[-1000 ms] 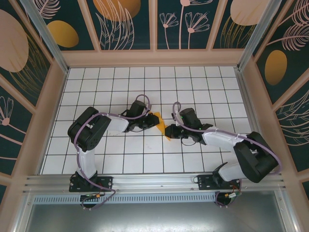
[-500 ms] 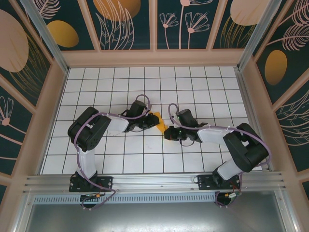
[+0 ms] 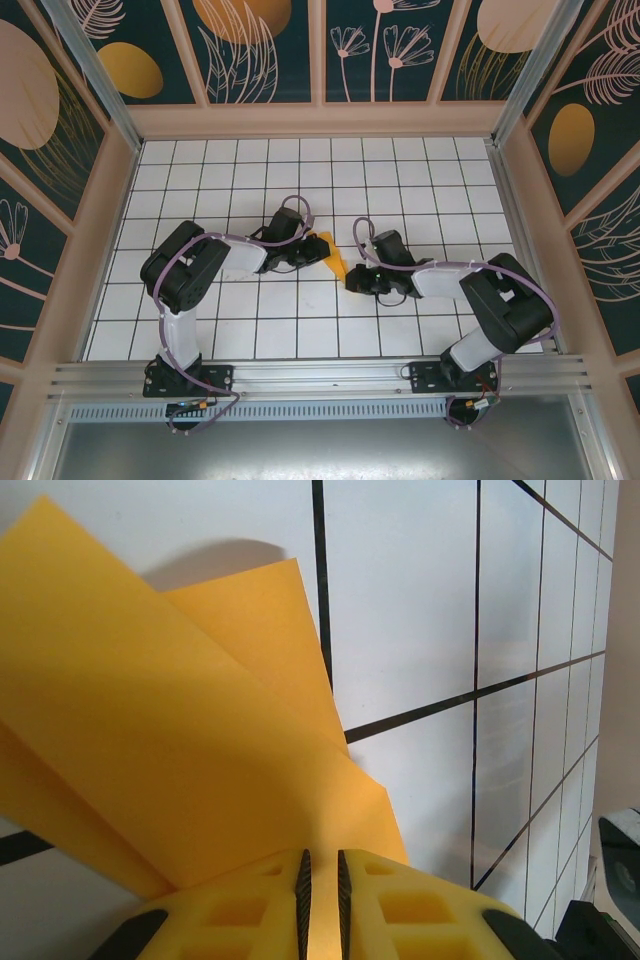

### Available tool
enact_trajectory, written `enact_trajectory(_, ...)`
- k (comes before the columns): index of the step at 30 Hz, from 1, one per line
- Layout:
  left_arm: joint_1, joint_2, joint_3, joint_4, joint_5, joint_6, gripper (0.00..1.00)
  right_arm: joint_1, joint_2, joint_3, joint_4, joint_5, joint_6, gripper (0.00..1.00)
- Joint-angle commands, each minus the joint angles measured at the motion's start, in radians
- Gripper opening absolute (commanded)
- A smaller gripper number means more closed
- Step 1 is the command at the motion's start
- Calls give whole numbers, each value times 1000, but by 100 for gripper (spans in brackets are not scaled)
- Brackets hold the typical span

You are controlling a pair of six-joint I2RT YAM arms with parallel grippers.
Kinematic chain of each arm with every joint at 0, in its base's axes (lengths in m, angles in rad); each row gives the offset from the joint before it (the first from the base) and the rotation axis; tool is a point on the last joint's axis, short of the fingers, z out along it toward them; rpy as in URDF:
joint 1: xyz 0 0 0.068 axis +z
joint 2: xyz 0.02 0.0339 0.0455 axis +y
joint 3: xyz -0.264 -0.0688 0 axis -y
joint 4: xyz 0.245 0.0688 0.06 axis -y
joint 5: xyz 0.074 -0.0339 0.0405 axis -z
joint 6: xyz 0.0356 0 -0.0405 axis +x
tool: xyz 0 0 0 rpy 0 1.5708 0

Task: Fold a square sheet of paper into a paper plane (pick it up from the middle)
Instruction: Fold the wing for the fifth time at the center of the table.

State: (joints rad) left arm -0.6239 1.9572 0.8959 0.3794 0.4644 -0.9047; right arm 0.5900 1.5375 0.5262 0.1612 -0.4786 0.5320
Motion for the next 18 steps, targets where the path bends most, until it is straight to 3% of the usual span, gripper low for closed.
enact_trajectory(1, -10, 126, -29, -132, -113, 46, 19, -21, 18, -45, 9, -13, 14, 10)
enact_trajectory(18, -8, 130, -29, -130, -121, 40, 18, -37, 64, -136, -15, -113, 73, 8)
